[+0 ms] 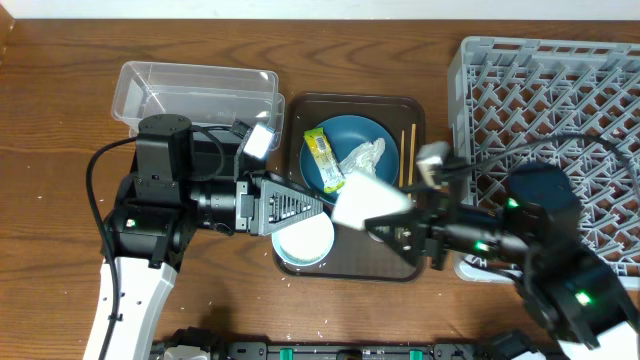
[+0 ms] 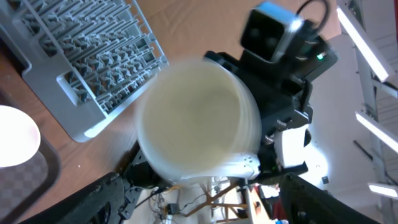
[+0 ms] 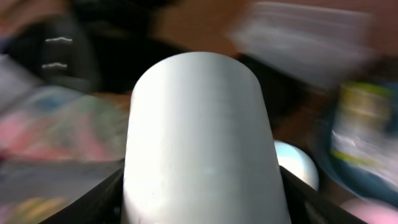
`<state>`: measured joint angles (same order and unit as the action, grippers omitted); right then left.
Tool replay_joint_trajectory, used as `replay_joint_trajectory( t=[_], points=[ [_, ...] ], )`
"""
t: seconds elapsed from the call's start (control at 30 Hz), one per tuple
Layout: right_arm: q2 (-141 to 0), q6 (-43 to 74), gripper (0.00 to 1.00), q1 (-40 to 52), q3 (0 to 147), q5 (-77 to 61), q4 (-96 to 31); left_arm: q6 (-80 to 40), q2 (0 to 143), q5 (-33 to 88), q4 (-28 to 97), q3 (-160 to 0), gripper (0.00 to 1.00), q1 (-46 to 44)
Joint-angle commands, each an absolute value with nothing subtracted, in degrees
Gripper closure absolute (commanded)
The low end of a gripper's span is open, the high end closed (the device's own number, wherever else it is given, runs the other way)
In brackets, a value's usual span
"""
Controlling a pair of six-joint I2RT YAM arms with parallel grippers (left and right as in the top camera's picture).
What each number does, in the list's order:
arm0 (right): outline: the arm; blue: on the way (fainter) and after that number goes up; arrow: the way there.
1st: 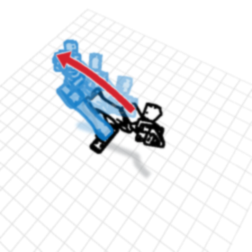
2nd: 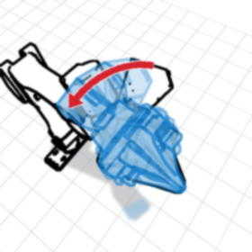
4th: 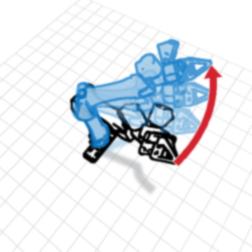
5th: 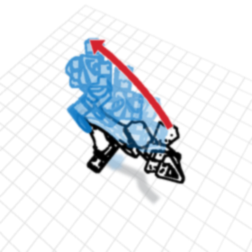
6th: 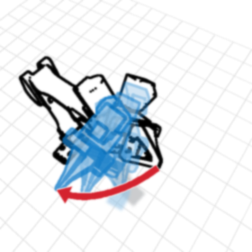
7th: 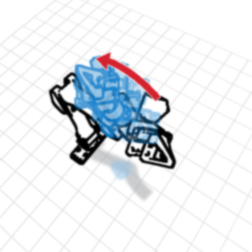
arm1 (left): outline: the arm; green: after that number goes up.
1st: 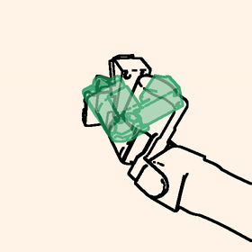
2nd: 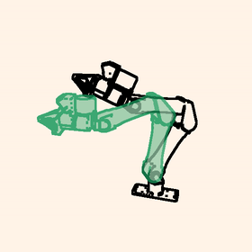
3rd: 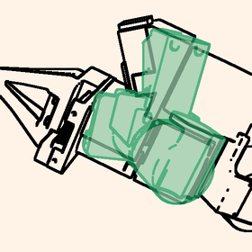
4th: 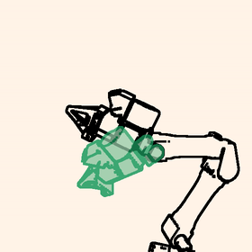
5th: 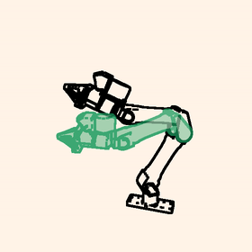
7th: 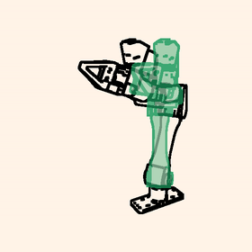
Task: Sort waste into correct bins and load items into the dishwasher rack
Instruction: 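Hand the white cup from the left gripper to the right gripper, then place the white cup into the grey dish rack with the right gripper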
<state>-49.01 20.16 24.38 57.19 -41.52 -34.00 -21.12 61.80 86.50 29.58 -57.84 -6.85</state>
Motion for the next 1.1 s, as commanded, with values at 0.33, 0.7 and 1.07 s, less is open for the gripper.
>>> replay_joint_trajectory(
  t=[0.33, 0.7, 1.07],
  points=[
    [-44.3, 22.7, 0.39, 2.6, 58.6, 5.9, -60.1, -21.3, 61.3, 78.4, 31.0, -58.7, 0.12, -7.0],
    [-66.8, 23.8, 0.41, -8.8, 58.6, 3.5, -59.4, -17.1, 61.3, 66.7, 40.1, -58.7, 0.08, -10.2],
    [-79.4, 23.7, 0.14, -13.2, 58.7, -4.1, -58.1, -16.1, 61.3, 61.1, 41.1, -58.7, 0.08, -13.5]
  ],
)
